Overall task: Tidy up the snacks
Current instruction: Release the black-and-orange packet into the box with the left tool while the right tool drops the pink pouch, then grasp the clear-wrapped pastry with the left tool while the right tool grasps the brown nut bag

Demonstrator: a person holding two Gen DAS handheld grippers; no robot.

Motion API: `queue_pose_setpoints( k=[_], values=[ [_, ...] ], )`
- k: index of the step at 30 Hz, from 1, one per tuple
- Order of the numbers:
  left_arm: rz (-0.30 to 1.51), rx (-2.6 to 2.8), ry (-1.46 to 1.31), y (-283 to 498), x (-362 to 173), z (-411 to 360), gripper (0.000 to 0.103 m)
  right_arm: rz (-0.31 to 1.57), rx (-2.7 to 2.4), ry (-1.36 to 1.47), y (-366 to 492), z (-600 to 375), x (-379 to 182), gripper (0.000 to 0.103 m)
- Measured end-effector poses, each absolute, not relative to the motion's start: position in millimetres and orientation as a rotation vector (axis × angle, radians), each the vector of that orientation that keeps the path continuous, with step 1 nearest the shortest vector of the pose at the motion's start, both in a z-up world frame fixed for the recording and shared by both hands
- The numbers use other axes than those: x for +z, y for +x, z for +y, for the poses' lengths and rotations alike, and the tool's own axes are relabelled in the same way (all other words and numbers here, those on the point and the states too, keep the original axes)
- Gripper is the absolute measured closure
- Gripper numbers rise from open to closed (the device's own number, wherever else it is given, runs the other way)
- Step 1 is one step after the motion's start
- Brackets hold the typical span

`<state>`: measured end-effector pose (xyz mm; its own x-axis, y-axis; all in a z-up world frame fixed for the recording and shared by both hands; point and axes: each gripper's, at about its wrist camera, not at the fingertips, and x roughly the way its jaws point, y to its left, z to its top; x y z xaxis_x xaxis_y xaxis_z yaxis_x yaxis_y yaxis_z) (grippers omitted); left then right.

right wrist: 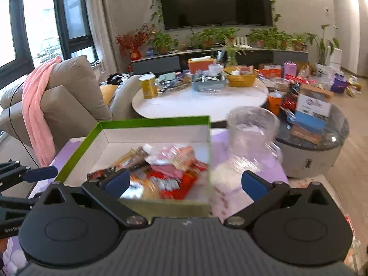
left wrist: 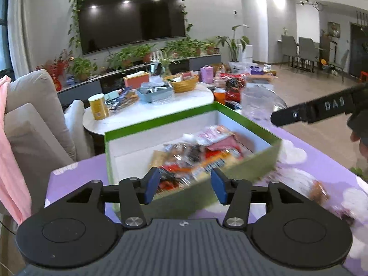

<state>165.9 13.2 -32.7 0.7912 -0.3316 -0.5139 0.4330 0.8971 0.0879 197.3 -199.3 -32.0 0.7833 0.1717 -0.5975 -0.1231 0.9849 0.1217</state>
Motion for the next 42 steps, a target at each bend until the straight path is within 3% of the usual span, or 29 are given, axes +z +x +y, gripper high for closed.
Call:
queue_pose_setpoints(
  k=[12, 19, 42],
  values=[
    [0.587, -0.443, 0.236, 119, -66, -22, 0.050, 0.789, 0.145, 0.069, 134, -205, -79, 0.026],
    [0.637, -0.508, 0.277, 112, -83, -33, 0.045, 0.818, 0.156, 0.058, 132, -205, -92, 0.026],
    [0.706, -0.498, 0.273, 131, -112, -46, 0.045, 0.878, 0.171, 0.081, 145, -210, -120, 0.026]
  ],
)
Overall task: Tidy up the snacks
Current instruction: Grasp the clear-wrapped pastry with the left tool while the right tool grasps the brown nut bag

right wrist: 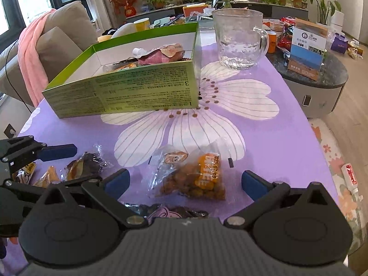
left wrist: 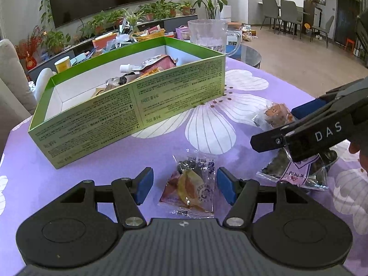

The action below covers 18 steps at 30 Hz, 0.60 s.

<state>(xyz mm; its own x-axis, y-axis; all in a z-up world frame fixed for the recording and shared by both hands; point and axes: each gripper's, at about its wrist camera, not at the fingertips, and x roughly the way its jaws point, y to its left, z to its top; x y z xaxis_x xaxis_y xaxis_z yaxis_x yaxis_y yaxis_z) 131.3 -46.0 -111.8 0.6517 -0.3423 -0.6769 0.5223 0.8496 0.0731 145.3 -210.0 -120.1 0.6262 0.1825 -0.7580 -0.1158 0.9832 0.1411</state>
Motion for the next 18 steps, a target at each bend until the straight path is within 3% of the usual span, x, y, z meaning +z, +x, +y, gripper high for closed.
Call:
queue_pose_setpoints(
  k=[4, 7, 9, 18],
  values=[
    [0.716, -0.494, 0.242, 133, -112, -44, 0.045, 0.864, 0.178, 0.074, 145, -210, -121, 0.026],
    [0.735, -0.515, 0.175, 134, -112, -37, 0.059, 0.860, 0.184, 0.073, 144, -210, -121, 0.026],
    [0.744, -0.523, 0.151, 134, -110, -34, 0.062, 0.855, 0.182, 0.074, 144, -211, -119, 0.027],
    [0.716, -0.551, 0.120, 120, -97, -33, 0.064, 0.816, 0.187, 0.125, 136, -216, -102, 0.027]
  ],
)
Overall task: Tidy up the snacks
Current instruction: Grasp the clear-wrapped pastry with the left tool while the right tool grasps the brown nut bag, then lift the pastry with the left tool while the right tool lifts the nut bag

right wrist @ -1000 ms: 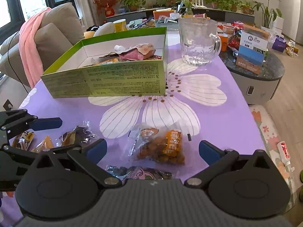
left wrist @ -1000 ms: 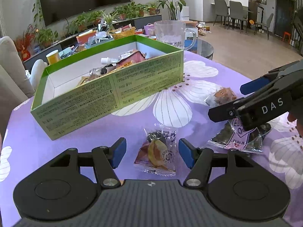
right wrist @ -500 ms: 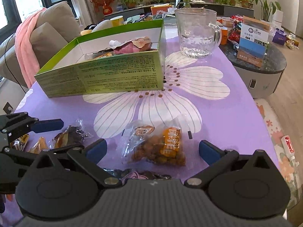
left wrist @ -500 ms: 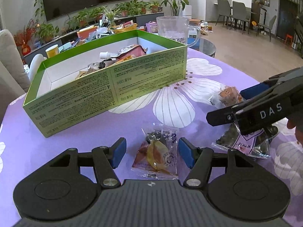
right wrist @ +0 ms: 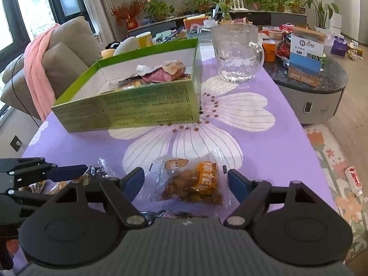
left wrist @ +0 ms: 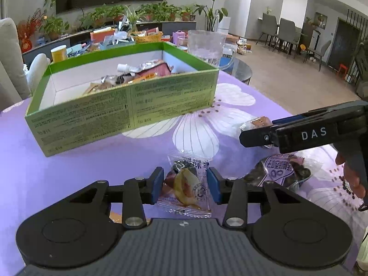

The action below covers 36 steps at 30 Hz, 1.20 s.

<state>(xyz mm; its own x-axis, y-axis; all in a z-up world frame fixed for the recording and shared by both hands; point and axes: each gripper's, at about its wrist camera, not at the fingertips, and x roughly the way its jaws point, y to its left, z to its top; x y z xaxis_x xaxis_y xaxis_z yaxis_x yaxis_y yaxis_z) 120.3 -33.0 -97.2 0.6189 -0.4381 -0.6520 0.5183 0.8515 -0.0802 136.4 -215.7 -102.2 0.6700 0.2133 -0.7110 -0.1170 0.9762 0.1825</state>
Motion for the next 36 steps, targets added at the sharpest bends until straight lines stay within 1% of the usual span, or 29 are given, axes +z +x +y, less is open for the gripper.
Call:
queue_pose_setpoints(
  k=[19, 31, 33, 36],
  values=[
    [0.586, -0.496, 0.110, 101, -54, -18, 0.064, 0.675, 0.251, 0.115, 117, -204, -53, 0.027],
    [0.487, -0.376, 0.119, 136, -6, 8, 0.064, 0.505, 0.320, 0.081, 148, -182, -2, 0.027],
    [0.478, -0.363, 0.105, 139, -4, 15, 0.064, 0.509, 0.324, 0.075, 150, -182, -3, 0.027],
    [0.485, -0.350, 0.073, 144, -10, 24, 0.064, 0.605, 0.324, 0.055, 151, -185, -27, 0.027]
  ],
)
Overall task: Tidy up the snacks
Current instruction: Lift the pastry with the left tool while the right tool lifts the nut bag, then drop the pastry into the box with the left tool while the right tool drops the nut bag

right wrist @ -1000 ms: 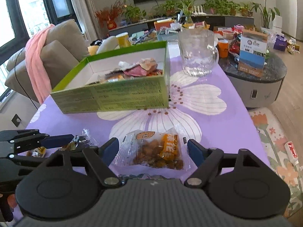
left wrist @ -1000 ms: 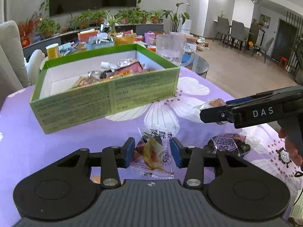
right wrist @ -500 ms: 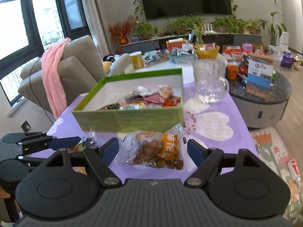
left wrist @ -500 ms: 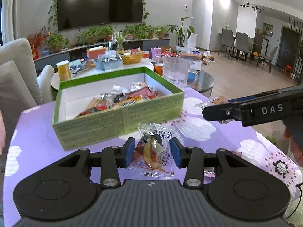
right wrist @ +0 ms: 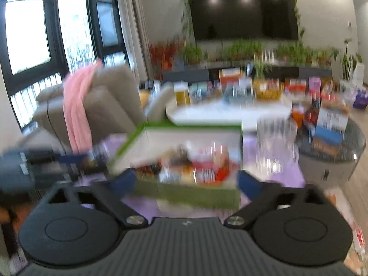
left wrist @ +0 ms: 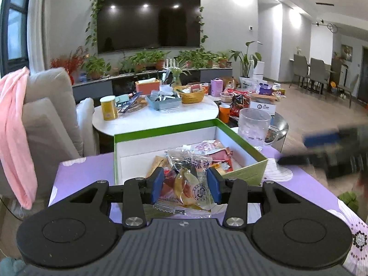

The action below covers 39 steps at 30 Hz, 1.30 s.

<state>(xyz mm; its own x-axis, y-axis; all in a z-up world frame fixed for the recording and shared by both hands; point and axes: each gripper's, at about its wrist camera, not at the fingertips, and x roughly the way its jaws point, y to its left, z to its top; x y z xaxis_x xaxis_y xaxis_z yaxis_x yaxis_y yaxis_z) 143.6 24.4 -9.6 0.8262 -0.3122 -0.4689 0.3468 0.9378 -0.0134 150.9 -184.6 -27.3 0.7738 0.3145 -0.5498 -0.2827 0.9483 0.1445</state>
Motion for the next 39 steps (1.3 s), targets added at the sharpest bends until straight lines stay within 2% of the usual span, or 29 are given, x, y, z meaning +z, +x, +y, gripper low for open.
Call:
queue_pose_setpoints(
  k=[4, 9, 14, 18, 29, 30, 31, 34, 39],
  values=[
    [0.524, -0.325, 0.028, 152, -23, 33, 0.064, 0.749, 0.407, 0.038, 144, -171, -69, 0.027],
    [0.542, -0.326, 0.031, 155, -30, 37, 0.064, 0.847, 0.404, -0.020, 138, -141, -95, 0.027],
    [0.542, -0.319, 0.026, 155, -33, 42, 0.064, 0.967, 0.330, 0.200, 154, -136, -107, 0.027],
    [0.548, -0.309, 0.012, 158, -37, 46, 0.064, 0.978, 0.237, 0.258, 163, -123, -109, 0.027],
    [0.565, -0.305, -0.025, 168, -50, 67, 0.064, 0.888, 0.184, 0.132, 174, -103, -121, 0.027],
    [0.566, -0.306, -0.030, 168, -51, 68, 0.064, 0.875, 0.182, 0.103, 172, -103, -120, 0.030],
    [0.567, -0.309, -0.034, 168, -52, 68, 0.064, 0.866, 0.181, 0.066, 170, -103, -119, 0.041],
    [0.568, -0.316, -0.042, 166, -53, 68, 0.064, 0.865, 0.212, 0.088, 167, -111, -116, 0.047],
    [0.556, -0.330, -0.044, 157, -48, 66, 0.064, 0.840, 0.212, 0.128, 160, -122, -104, 0.049]
  ],
)
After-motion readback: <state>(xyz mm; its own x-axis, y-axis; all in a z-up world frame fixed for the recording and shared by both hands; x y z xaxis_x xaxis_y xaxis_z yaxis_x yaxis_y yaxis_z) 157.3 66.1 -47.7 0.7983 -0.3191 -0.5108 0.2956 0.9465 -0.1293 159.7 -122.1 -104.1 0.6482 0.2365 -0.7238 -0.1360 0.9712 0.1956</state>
